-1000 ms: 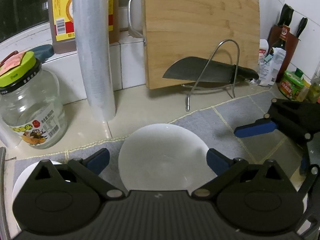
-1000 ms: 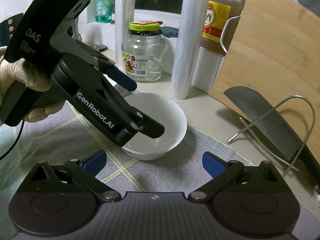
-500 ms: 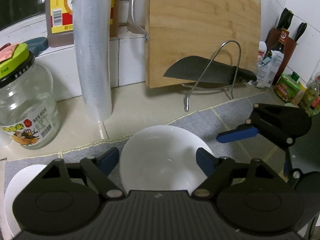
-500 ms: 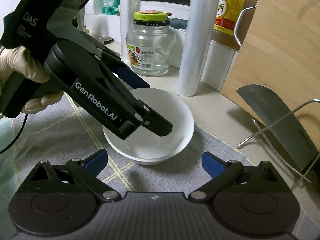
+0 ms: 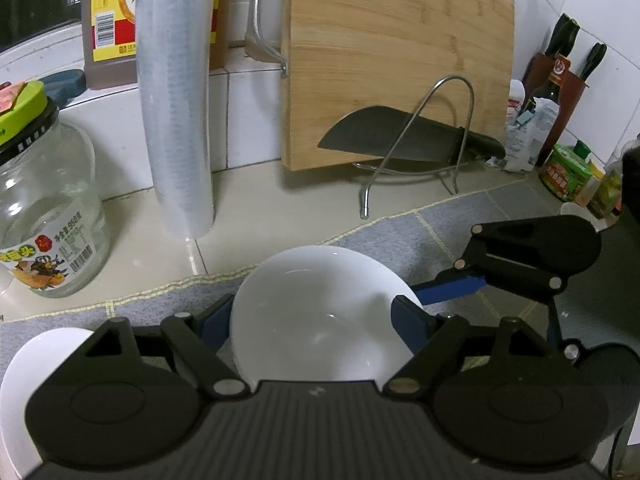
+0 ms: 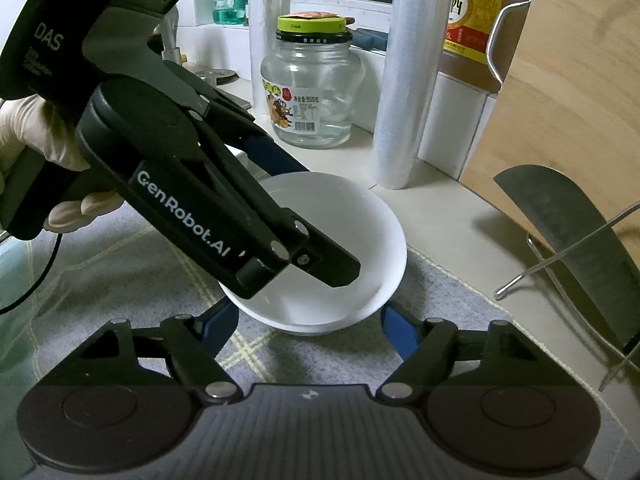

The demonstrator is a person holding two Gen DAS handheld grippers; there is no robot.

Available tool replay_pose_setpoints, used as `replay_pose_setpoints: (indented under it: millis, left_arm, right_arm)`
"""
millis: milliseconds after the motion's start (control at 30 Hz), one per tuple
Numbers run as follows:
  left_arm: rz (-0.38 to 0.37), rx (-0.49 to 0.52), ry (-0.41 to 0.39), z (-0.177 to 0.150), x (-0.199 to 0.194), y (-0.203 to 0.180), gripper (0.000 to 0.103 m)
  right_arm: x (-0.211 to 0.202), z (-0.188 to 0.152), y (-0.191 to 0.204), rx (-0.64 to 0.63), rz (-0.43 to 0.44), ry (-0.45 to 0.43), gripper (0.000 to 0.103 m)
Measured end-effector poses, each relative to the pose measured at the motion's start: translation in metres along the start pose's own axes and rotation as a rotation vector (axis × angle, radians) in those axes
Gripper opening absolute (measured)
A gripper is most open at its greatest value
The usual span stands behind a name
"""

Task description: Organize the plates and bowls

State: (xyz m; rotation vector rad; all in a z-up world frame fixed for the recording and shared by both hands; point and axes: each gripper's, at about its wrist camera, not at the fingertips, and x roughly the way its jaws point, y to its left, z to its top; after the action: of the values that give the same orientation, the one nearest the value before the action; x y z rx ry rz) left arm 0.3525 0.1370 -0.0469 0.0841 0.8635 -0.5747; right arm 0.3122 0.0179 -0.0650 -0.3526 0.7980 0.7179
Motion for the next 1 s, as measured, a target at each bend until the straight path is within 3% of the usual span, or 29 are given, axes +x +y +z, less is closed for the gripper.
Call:
replay_pose_setpoints:
  millis: [533,1000]
  left_arm:
    - [-0.014,-0.007,-0.013,-0.002,-0.006,-0.003,0.082]
    - [-0.019,0.010,-0.038,-0.001,-0.028,-0.023,0.082]
  right_arm:
    - [-0.001,-0.001,0.002,-0.012,-0.009,0.008,0.080]
    - [-0.034,-0.005,0.006,0.003,-0.013,-0.025,0.080]
